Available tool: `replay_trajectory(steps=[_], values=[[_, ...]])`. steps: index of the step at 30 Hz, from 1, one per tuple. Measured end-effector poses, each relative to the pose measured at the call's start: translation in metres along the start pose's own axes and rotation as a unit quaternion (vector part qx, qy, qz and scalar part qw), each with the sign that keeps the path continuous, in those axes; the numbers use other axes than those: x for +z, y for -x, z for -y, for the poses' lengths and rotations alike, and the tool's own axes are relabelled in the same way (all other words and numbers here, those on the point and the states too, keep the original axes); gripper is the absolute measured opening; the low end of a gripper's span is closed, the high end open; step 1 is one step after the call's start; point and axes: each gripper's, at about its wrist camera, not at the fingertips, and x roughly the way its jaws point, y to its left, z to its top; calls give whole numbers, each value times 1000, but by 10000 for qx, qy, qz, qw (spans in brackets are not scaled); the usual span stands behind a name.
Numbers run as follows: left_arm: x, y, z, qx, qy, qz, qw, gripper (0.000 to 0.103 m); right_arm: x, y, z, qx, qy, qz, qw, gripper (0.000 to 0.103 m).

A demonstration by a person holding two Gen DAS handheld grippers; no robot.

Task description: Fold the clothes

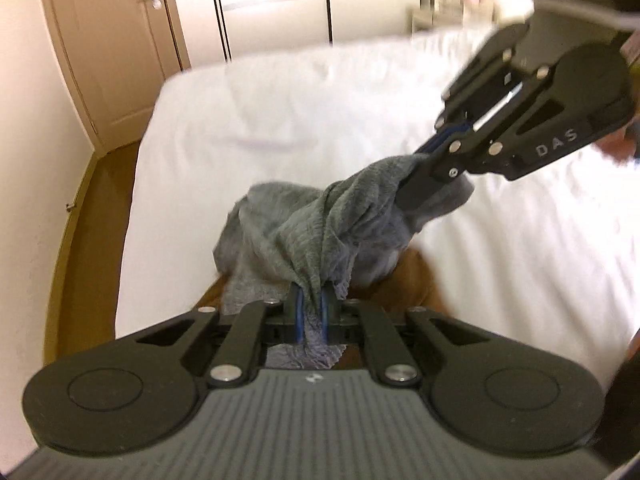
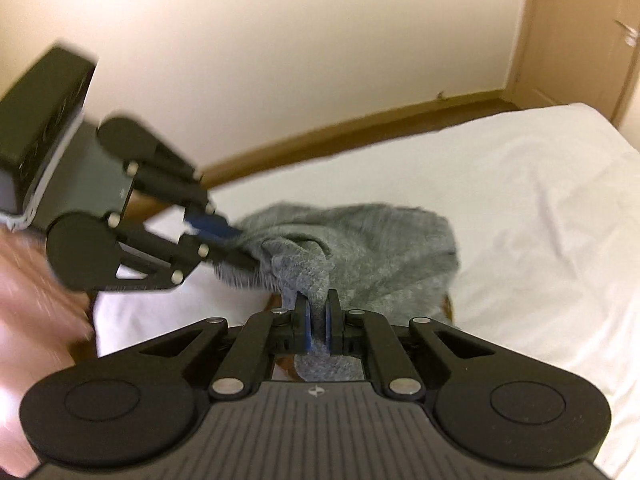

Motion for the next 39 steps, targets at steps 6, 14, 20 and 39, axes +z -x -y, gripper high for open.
replay_trajectory(steps=[6,14,20,39], values=[[43,68,21,-314,490,654,9962,5,-7,101,19,429,-621,735,9944,6],[69,55,36,-368,778,612,9944,8,-27,162,39,715,-1084,1329,9826,6],[60,-9,58,-254,500,57,9984,34,-58,124,66,273,-1539,850,9841,6],[56,-107,55,-437,-657,-538,9954,6,-129,100,117,-1619,-2919,87,9426,8]])
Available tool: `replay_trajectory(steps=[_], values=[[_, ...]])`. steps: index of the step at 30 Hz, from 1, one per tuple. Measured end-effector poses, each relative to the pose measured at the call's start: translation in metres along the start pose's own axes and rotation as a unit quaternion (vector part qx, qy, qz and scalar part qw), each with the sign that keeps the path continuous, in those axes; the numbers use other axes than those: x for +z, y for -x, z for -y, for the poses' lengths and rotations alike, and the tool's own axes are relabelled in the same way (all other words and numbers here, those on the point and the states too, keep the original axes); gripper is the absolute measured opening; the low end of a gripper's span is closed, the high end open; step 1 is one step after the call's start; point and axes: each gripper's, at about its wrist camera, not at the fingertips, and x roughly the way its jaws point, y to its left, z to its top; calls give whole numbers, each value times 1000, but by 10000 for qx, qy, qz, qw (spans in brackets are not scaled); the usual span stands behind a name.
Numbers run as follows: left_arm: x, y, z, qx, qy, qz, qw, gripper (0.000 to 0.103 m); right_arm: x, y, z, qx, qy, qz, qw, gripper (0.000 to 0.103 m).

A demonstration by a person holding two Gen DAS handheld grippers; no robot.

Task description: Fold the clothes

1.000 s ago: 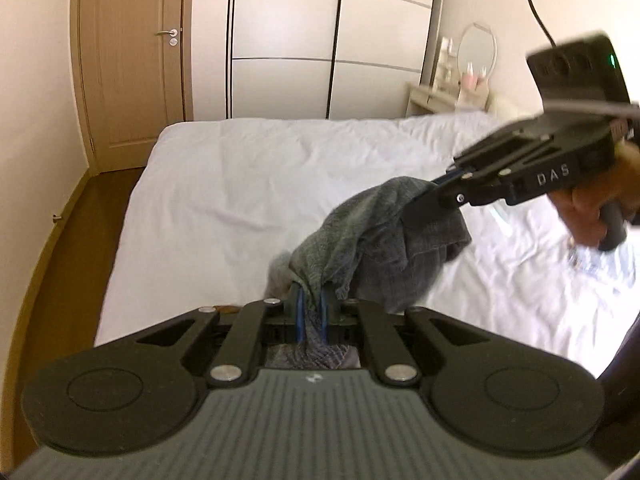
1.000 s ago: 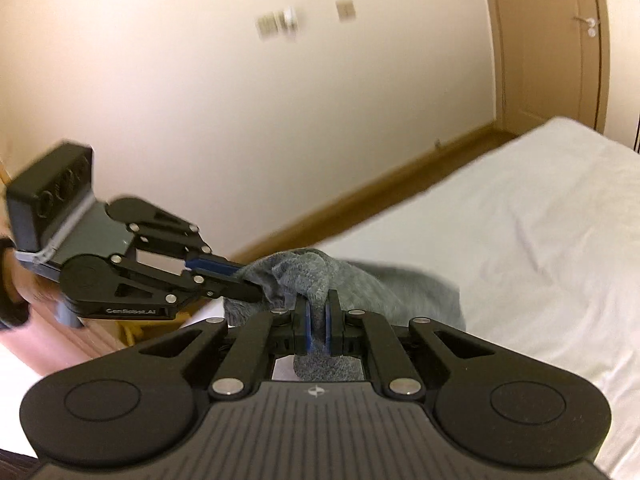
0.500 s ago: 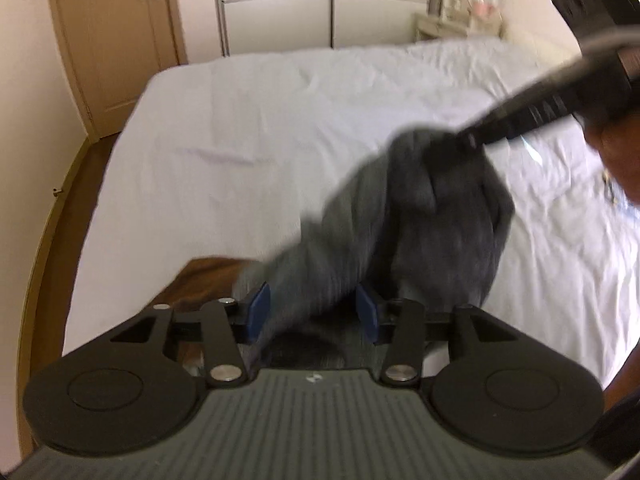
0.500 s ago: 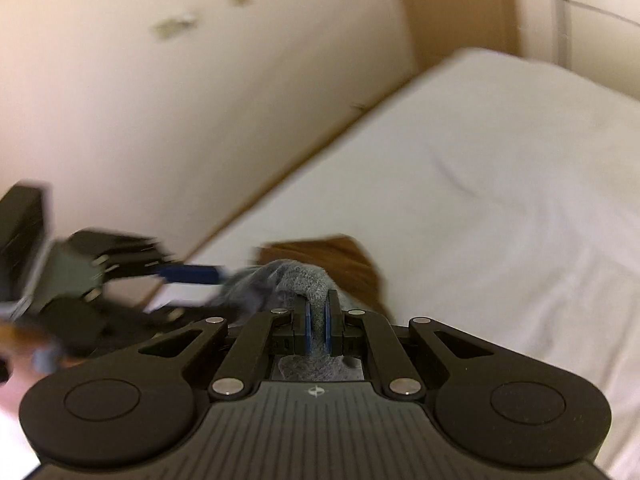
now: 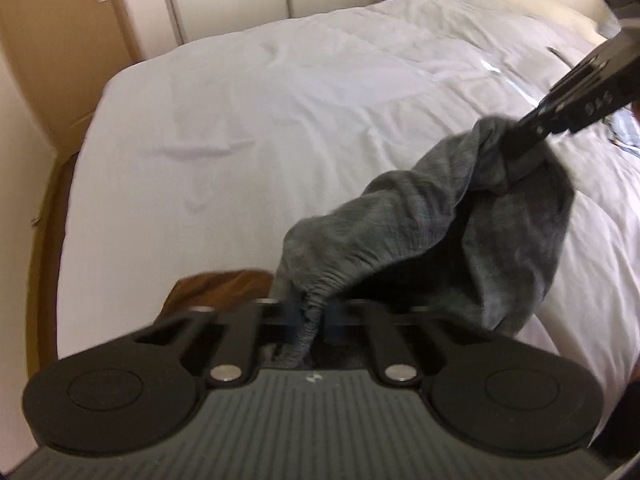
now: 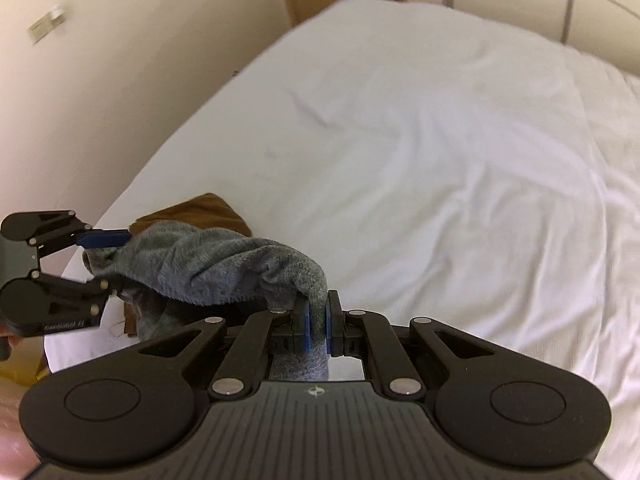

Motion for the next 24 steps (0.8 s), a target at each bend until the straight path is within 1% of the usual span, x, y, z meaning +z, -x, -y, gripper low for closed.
replay_trajectory(steps=[3,5,6,8,9,10,11,13,15,18,21,23,24], values=[[12,0,-6,-128,-109,67,9998,6,-7,1,7,-228,-90,-26,9997,21],[20,-2,-12,-176,-94,65,9998,6,-11,2,12,-380,-150,-43,9992,39],[23,-2,-15,-196,-62,61,9998,6,-12,4,12,-441,-137,12,9989,42],[29,-4,-22,-310,84,58,9995,6,-10,12,3,-478,61,301,9984,42],[32,-5,-25,-385,165,43,9991,6,-10,14,-4,-421,246,415,9979,43],[35,-6,-28,-460,247,27,9986,6,-10,15,-13,-328,443,495,9973,46],[38,-7,-31,-534,328,12,9980,6,-10,12,-23,-196,646,500,9965,52],[43,-8,-36,-657,471,10,9967,6,-15,2,-42,59,1042,404,9937,57],[47,-7,-38,-784,579,64,9952,6,-22,-12,-59,252,1404,342,9892,58],[53,3,-39,-978,689,210,9926,6,-36,-48,-76,216,1664,138,9857,59],[58,7,-35,-1089,553,300,9921,6,-48,-87,-82,-93,1715,-142,9850,64],[57,1,-34,-1035,399,253,9935,8,-55,-107,-86,-341,1838,-207,9822,63],[55,-5,-35,-965,354,192,9945,10,-58,-115,-87,-419,1883,-247,9809,61]])
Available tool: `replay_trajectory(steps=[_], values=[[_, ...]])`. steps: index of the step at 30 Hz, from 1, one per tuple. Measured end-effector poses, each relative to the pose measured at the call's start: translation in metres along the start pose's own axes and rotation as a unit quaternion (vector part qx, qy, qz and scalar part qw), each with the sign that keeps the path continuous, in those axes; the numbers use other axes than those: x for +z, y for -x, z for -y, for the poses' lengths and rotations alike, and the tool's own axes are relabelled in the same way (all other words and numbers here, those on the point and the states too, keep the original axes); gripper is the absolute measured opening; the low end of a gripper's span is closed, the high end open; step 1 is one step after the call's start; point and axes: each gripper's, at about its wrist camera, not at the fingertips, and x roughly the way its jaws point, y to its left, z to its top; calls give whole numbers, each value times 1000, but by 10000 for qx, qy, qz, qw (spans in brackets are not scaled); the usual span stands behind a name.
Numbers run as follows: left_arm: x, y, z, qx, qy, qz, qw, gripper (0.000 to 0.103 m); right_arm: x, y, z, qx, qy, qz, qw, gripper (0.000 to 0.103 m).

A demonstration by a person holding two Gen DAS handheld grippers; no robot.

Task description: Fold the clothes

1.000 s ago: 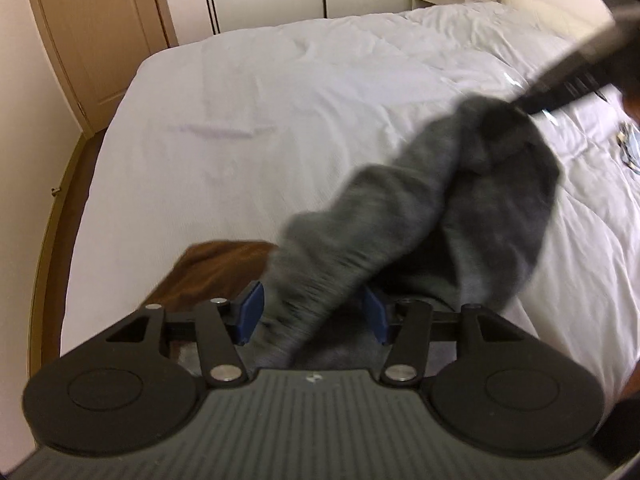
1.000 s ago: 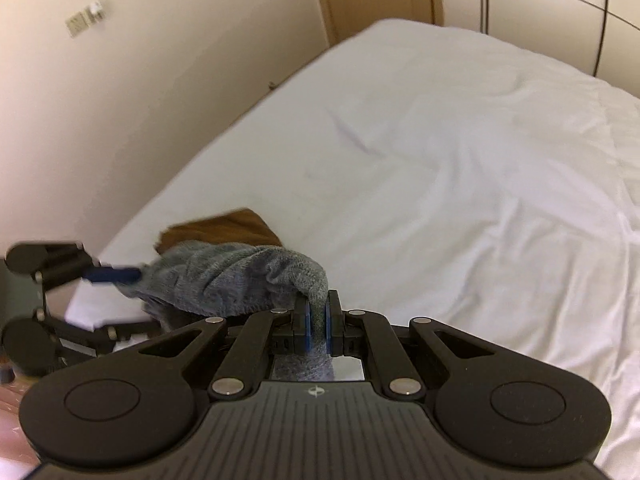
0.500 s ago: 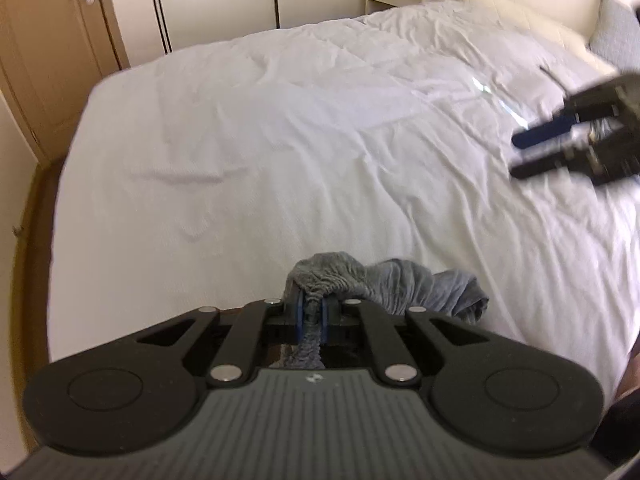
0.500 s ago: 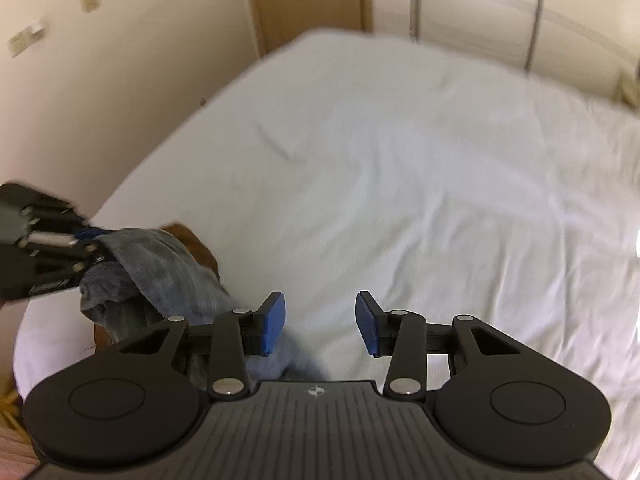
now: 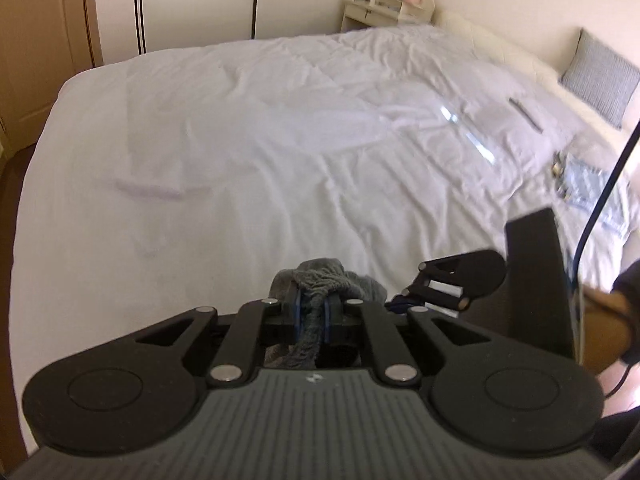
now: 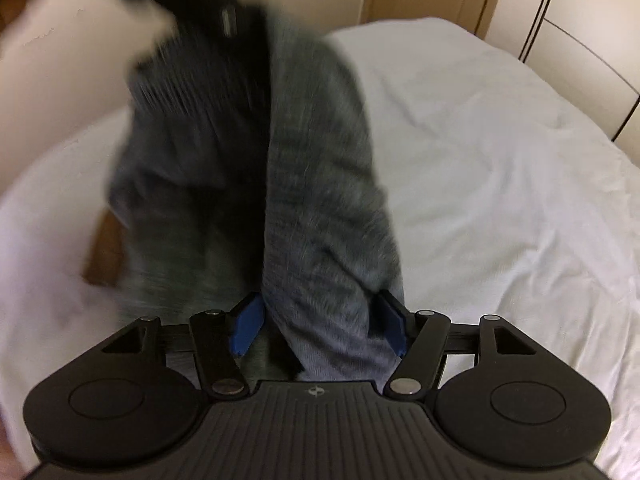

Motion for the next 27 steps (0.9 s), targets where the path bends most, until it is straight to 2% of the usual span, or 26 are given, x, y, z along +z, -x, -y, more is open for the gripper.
replay_trajectory(steps=[2,4,7,11,14,19,23,25,27], values=[[-3,-10,-5,160,15,-106,9998,16,-3,-8,5,38,-81,-91,9999,29],[-6,-9,-13,255,65,-82,9996,26,-5,-5,19,79,-386,-114,9992,22],[-11,-8,-24,395,143,-41,9991,43,-11,6,53,12,-1020,-49,9948,22],[-27,-8,-41,609,491,-65,9969,47,-21,11,92,-296,-1621,-100,9863,27],[-37,-21,-57,542,824,-133,9950,49,-30,9,108,-339,-1883,-132,9814,27],[-40,-78,-82,13,1165,-420,9923,50,-47,0,120,-238,-2145,-186,9762,28],[-36,-121,-100,-122,1343,-679,9885,50,-55,-8,126,-321,-2281,-206,9729,43],[-37,-125,-99,-170,1350,-734,9880,51,-55,-13,127,-345,-2163,-159,9756,45],[-38,-128,-98,-218,1353,-786,9874,50,-57,-19,118,-318,-1763,-83,9838,48]])
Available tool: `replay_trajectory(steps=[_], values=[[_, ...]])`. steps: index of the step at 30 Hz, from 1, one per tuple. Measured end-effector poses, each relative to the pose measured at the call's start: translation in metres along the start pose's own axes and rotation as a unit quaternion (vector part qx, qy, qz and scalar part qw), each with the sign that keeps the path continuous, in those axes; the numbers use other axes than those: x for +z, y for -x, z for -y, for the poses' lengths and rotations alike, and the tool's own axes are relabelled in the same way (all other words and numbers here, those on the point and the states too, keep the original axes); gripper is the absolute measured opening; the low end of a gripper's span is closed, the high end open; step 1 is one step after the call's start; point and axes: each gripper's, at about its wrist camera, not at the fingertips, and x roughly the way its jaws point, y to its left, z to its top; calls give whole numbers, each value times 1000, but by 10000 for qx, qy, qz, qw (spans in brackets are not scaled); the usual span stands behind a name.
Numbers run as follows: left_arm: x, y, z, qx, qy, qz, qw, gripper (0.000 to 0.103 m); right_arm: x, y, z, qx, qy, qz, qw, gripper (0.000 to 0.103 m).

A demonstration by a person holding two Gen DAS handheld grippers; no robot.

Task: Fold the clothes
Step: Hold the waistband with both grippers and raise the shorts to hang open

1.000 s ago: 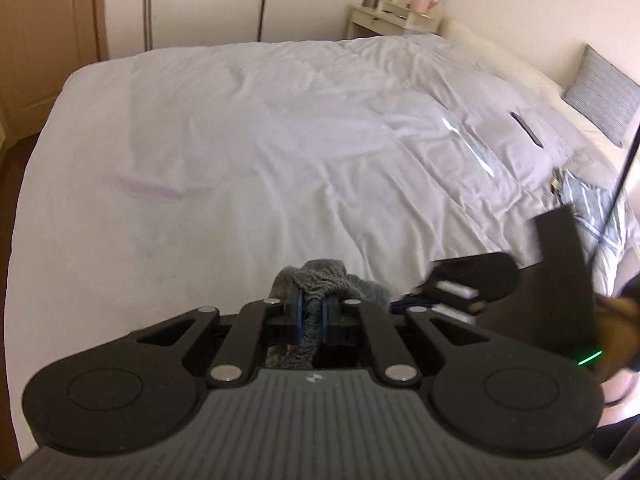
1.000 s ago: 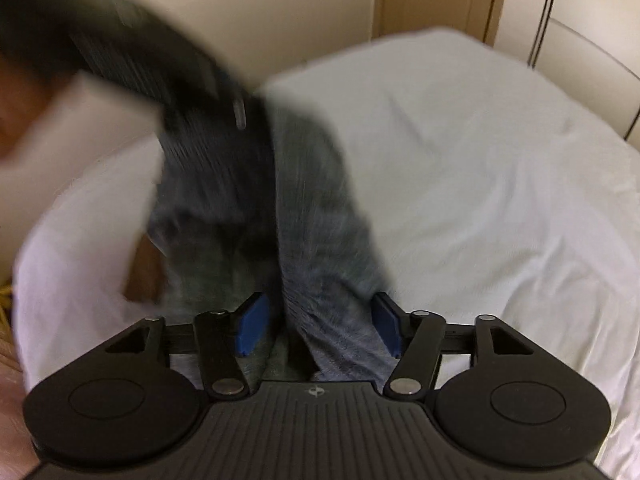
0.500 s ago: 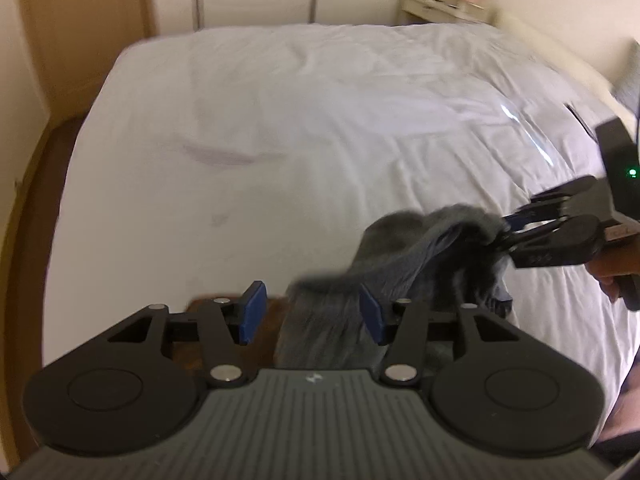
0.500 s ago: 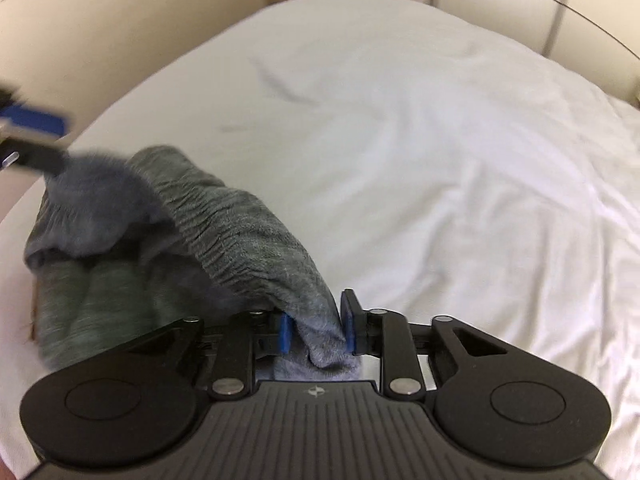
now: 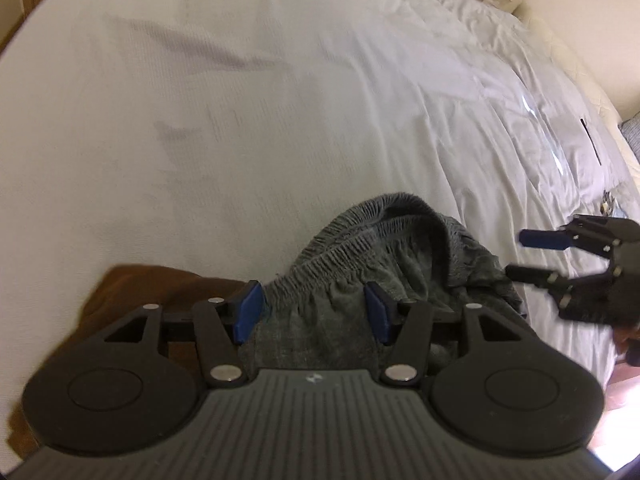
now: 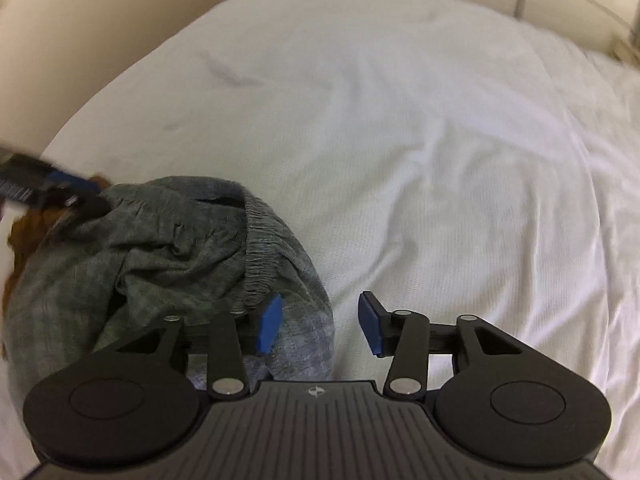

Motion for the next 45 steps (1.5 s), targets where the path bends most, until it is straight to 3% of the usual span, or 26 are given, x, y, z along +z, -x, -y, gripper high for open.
replay_trajectory(steps=[1,3,4,6,9,10,11,12,16,19,23,27,30,32,34,35,37,40,42,44,45], values=[[0,-2,0,-20,1,-29,10000,47,-3,-4,-7,34,302,40,9995,49],[-1,-5,1,-61,2,-87,9999,27,2,-15,-23,62,896,67,9959,49],[-2,-7,1,-81,3,-116,9999,10,3,-22,-32,45,1157,75,9932,49],[-3,-5,5,-57,-56,-91,9999,3,1,-35,-46,-100,1647,64,9863,49],[-6,7,7,91,-6,39,10000,7,0,-59,-63,-396,2370,-71,9707,49],[-7,9,5,140,69,55,9999,19,-2,-63,-67,-439,2575,-91,9652,49],[-8,11,3,190,144,71,9997,38,-4,-65,-69,-476,2761,-99,9599,49],[-9,13,2,239,220,87,9994,44,-6,-66,-71,-504,2916,-91,9552,49],[-9,0,-12,121,498,-121,9986,45,-12,-65,-71,-591,3260,87,9435,49],[-8,-3,-16,91,603,-165,9980,45,-9,-61,-62,-745,3032,272,9496,30],[-9,0,-20,109,686,-146,9975,46,3,-40,-33,-853,1847,629,9771,24],[-9,2,-24,127,769,-127,9969,46,9,-32,-2,-941,721,658,9908,27],[-8,-1,-20,145,692,-177,9973,45,5,-39,-13,-719,1219,635,9879,31],[-7,-5,-16,159,589,-233,9979,43,2,-43,-20,-569,1549,619,9843,55],[-6,-8,-11,173,486,-290,9982,33,0,-48,-28,-419,1878,602,9795,60],[-6,-8,-9,138,458,-260,9985,20,-2,-50,-31,-344,2041,593,9766,60],[-8,-4,-8,59,452,-191,9988,8,-5,-59,-39,-315,2395,513,9690,60],[-13,-3,-3,196,317,-130,9992,4,-12,-71,-46,-384,2759,453,9593,60],[-17,-1,-2,235,332,-86,9991,4,-18,-80,-48,-447,2973,505,9524,54],[-21,-1,-4,235,405,-69,9989,4,-17,-82,-45,-522,3009,559,9506,32],[-21,0,-2,259,398,-36,9989,4,-16,-80,-43,-548,2992,604,9507,30]])
